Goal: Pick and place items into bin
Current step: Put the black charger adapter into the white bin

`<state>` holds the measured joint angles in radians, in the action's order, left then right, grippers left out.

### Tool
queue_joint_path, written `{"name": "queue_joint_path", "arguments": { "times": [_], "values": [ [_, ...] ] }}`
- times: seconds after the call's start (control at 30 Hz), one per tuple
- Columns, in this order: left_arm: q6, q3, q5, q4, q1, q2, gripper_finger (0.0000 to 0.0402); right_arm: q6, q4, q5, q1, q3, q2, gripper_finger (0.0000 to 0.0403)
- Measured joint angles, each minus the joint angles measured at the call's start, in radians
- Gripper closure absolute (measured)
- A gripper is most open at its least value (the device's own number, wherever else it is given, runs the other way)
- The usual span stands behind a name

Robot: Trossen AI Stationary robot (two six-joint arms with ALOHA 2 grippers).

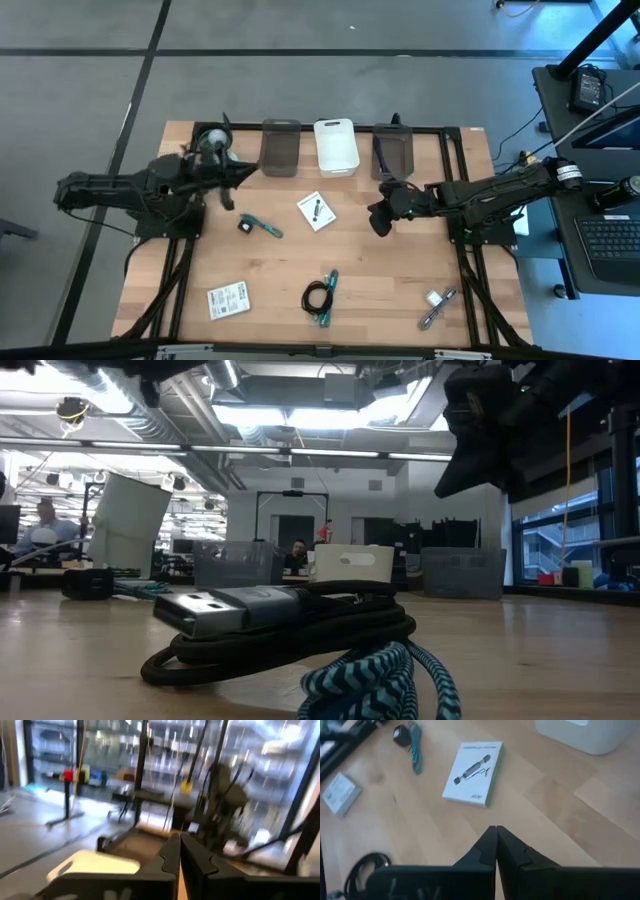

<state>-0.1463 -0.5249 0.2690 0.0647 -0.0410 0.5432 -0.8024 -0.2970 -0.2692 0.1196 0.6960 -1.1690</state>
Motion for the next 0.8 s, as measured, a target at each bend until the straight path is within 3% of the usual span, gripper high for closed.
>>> {"name": "queue_joint_path", "arguments": {
  "times": [0.3, 0.53, 0.8],
  "values": [
    [-0.034, -0.365, 0.053, -0.379, 0.001, 0.345, 0.0319, 0.079, -0.030, 0.062, 0.001, 0.000, 0.000, 0.0394],
    [-0.519, -0.518, 0.022, -0.697, 0.001, 0.516, 0.0250, 0.079, -0.093, 0.084, 0.004, 0.001, -0.001, 0.0394],
    [-0.834, -0.518, -0.002, -0.934, 0.020, 0.607, 0.0240, 0.080, -0.185, 0.100, 0.004, 0.001, -0.001, 0.0394]
  ]
}}
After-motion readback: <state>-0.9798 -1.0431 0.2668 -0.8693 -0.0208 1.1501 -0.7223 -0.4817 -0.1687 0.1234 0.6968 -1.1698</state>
